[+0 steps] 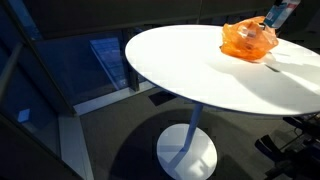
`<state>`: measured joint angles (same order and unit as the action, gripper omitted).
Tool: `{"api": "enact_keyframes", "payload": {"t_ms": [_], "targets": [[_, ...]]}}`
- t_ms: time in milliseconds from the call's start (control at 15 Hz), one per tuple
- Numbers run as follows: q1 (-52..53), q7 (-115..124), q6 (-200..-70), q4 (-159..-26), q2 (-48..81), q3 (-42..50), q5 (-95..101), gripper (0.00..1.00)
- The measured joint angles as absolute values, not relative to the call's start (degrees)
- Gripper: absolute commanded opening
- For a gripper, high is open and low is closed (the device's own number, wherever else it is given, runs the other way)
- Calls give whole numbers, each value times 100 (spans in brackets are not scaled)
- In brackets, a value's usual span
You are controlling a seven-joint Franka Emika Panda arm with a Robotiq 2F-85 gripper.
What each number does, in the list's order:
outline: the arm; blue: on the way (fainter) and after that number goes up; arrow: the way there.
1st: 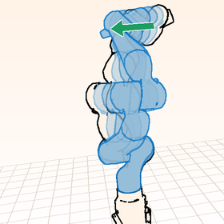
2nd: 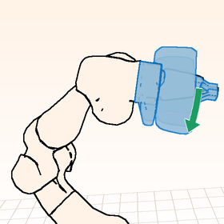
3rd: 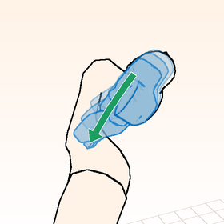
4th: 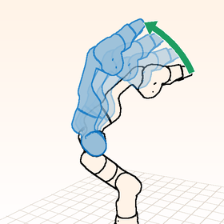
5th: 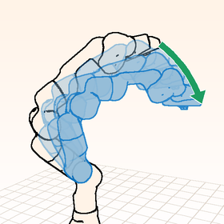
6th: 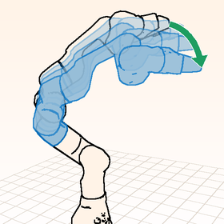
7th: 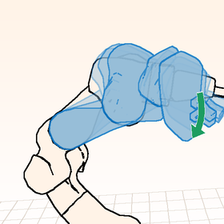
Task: Pick up the mentos container and put it in the orange plastic
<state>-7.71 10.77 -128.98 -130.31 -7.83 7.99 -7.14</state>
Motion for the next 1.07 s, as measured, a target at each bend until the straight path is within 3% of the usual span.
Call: {"api": "enact_keyframes", "payload": {"t_ms": [1067], "targets": [[-762,1731,-13438,-12512,394,794,-575,22]]}}
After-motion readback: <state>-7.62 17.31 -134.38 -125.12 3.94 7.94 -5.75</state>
